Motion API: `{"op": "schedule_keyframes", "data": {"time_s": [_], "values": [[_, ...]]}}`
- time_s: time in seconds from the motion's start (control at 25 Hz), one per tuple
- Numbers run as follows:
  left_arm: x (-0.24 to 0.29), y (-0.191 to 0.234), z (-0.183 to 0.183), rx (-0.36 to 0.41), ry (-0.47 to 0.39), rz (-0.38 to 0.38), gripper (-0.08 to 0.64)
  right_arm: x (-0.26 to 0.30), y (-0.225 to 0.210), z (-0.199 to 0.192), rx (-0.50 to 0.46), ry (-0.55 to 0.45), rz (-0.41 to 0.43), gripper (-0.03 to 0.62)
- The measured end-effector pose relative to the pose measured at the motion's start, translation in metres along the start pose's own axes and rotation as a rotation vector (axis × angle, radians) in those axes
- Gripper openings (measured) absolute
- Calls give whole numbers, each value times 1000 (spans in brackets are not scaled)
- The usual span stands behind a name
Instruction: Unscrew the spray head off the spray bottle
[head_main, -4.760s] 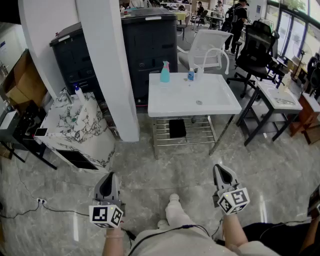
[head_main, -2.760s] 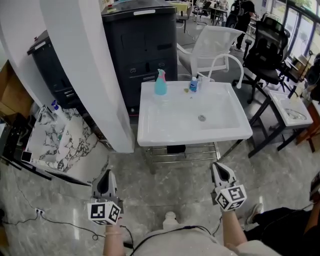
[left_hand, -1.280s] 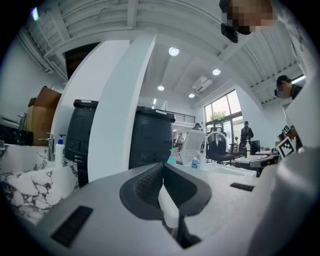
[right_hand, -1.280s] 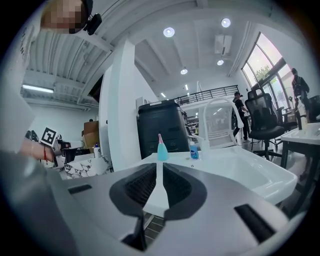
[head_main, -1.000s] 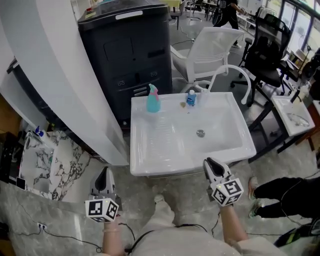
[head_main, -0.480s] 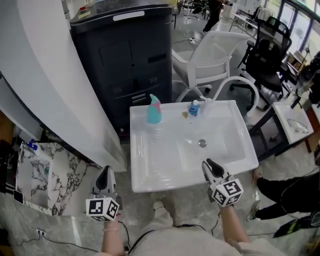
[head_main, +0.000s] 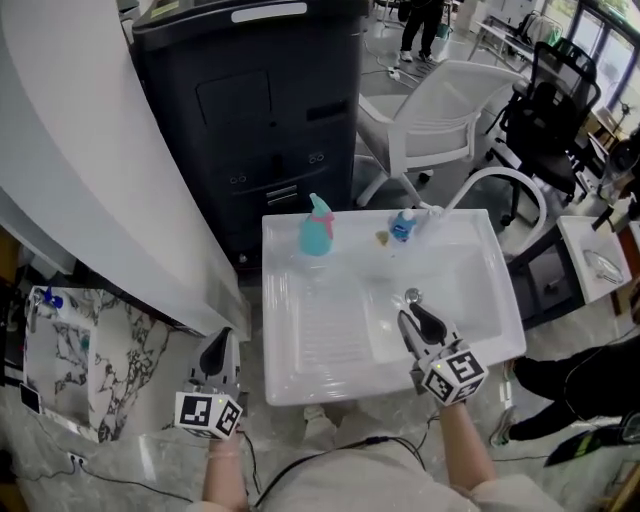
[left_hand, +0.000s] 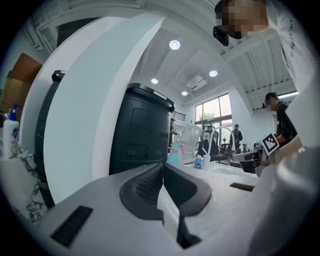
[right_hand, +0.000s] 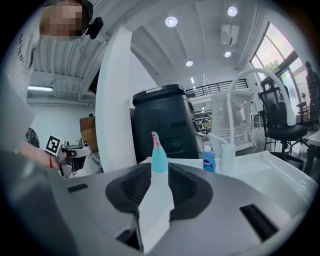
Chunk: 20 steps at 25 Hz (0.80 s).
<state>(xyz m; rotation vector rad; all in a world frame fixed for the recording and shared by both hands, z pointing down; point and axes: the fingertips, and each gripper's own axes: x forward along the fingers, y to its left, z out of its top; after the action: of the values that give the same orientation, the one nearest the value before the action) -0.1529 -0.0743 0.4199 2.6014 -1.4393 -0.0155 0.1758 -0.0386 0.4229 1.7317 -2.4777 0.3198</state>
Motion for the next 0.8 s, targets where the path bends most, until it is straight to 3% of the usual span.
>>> {"op": "schedule_keyframes", "data": {"time_s": [0.36, 0.68, 0.8], "values": [[42, -26, -4, 20, 6, -108, 6, 58, 2, 33, -39, -9, 150, 156], [92, -20, 5, 47, 2, -102, 6, 117, 9, 56, -54, -6, 297, 175], [114, -26, 7, 38, -10, -139, 6, 134, 14, 66, -93, -9, 350, 181]]}}
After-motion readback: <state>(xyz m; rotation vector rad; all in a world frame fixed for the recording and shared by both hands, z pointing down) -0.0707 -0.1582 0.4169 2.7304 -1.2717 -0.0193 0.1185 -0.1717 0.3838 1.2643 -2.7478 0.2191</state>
